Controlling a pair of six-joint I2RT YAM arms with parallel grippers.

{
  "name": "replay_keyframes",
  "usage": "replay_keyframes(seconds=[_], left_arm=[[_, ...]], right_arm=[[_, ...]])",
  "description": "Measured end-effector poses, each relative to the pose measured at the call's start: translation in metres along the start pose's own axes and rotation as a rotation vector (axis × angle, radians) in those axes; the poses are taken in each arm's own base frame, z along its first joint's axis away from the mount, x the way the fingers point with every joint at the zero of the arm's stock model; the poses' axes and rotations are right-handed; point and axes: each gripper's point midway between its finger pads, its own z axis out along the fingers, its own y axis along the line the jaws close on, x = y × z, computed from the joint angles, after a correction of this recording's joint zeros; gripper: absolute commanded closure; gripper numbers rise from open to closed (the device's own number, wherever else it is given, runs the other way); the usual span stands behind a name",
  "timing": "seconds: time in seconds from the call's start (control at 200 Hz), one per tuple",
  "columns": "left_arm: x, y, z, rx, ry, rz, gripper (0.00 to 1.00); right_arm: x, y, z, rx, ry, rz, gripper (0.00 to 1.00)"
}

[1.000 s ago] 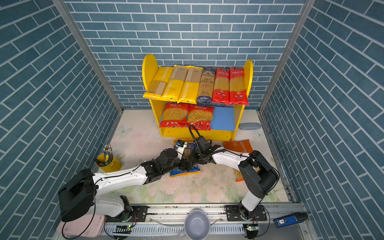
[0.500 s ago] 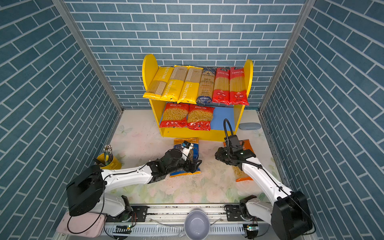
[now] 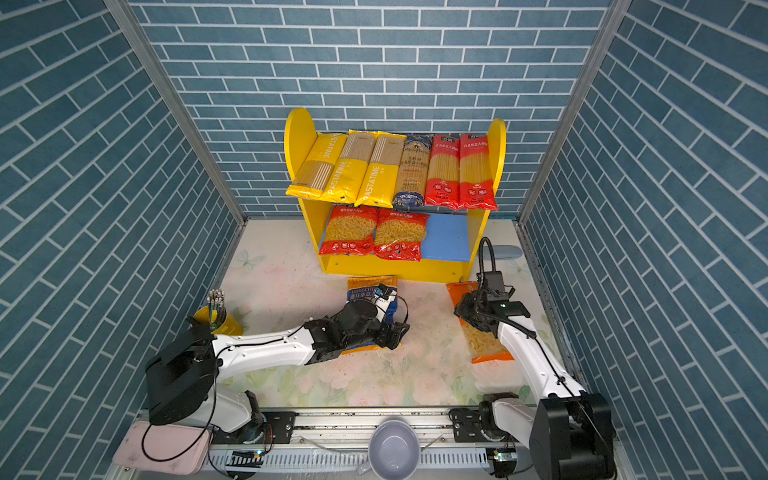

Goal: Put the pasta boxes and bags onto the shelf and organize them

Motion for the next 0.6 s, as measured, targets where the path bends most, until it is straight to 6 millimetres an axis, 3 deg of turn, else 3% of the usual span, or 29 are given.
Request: replay_keyframes(seconds=[0.11, 0.23, 0.455, 0.6], left_arm=[[0.0, 0.025, -0.005, -0.05, 0.006, -0.073, 0.08], [0.009, 0.055, -0.012, -0.111, 0.018, -0.142, 0.08], [0.015, 0.064, -0.022, -0.137, 0.024, -0.169, 0.08], [0.025, 0.093, -0.035, -0.188, 0.017, -0.254, 0.08]], right_arm=[[0.014, 0.002, 0.005, -0.005, 0.035, -0.012, 0.46], [0.014, 0.001, 0.006, 0.001, 0.033, -0.017, 0.45], [0.011, -0.007, 0.007, 0.027, 0.032, 0.001, 0.46], [0.014, -0.005, 0.011, 0.02, 0.054, 0.005, 0.46]])
